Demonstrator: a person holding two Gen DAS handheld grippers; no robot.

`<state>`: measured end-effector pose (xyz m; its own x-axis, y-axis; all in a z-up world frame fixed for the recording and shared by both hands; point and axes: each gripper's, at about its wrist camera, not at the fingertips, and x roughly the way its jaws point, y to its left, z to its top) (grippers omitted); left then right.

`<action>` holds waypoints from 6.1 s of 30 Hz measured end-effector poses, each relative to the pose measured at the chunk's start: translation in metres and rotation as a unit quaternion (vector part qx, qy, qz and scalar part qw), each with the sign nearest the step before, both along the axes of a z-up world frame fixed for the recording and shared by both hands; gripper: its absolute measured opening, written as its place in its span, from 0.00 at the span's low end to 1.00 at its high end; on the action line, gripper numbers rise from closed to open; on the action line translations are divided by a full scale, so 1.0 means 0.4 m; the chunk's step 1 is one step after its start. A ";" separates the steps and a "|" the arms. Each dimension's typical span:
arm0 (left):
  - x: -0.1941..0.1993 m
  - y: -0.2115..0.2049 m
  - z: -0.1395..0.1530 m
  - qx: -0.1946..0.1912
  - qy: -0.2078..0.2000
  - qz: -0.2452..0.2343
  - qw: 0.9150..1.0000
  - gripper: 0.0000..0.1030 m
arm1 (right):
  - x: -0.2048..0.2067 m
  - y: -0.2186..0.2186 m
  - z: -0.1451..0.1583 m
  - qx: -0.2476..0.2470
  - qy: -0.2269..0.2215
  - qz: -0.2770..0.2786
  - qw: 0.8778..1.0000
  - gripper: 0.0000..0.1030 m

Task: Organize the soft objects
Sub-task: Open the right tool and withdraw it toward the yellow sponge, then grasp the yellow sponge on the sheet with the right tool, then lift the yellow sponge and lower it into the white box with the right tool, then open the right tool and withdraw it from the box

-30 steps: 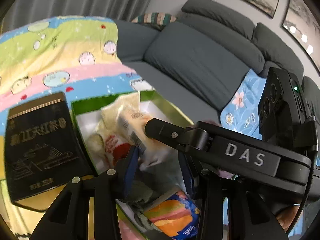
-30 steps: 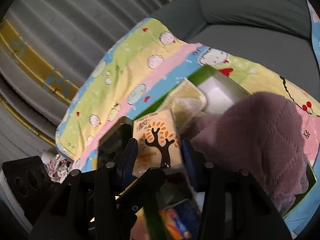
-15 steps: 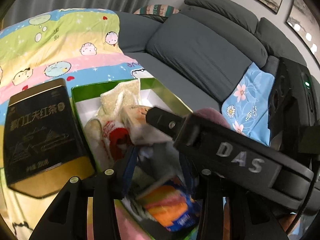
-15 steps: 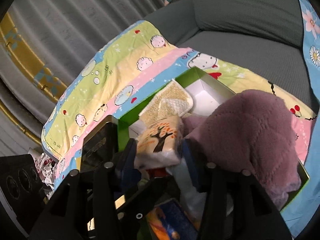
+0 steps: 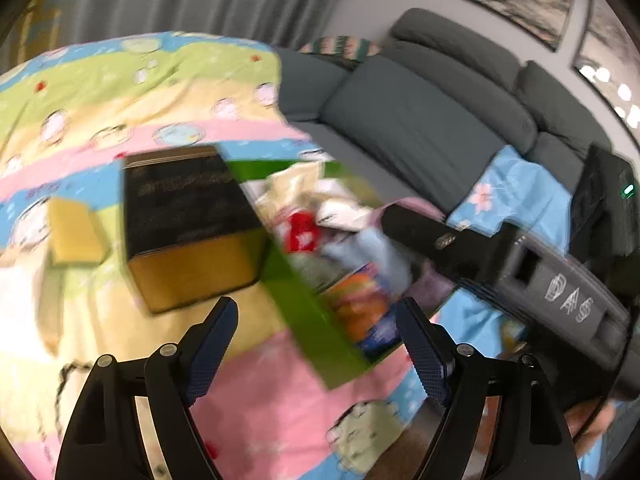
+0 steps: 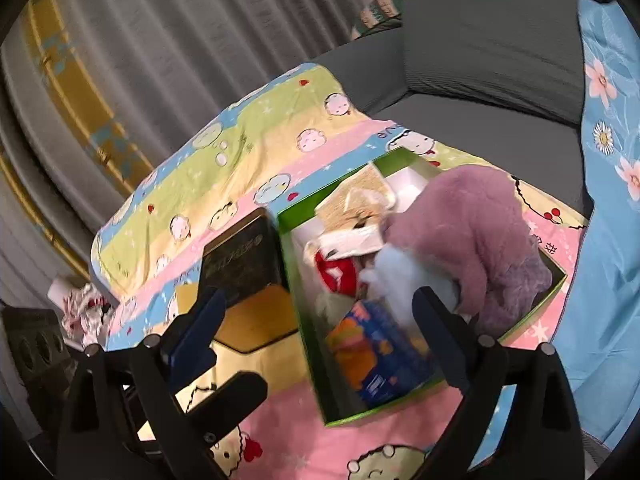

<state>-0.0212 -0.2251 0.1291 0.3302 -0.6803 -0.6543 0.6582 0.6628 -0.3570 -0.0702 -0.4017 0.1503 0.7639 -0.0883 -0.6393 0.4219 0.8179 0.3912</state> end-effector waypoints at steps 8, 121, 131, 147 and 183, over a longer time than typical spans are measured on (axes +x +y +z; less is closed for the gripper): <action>-0.002 0.214 -0.048 -0.007 0.017 0.089 0.996 0.79 | 0.027 0.107 0.013 -0.016 0.013 0.053 0.998 0.92; -0.020 0.041 0.102 -0.038 -0.042 0.006 0.998 0.57 | 0.083 0.113 0.045 0.056 -0.025 0.166 0.984 0.40; 0.046 -0.220 0.044 -0.044 -0.013 -0.078 0.996 0.57 | 0.075 -0.135 -0.005 0.076 -0.013 0.038 0.996 0.40; 0.038 -0.281 -0.025 0.034 0.032 -0.075 0.996 0.70 | 0.097 -0.182 -0.078 0.075 0.018 0.008 0.997 0.59; -0.118 -0.093 0.155 0.009 -0.056 -0.037 0.998 0.81 | -0.192 -0.025 0.148 -0.125 0.007 -0.140 0.982 0.99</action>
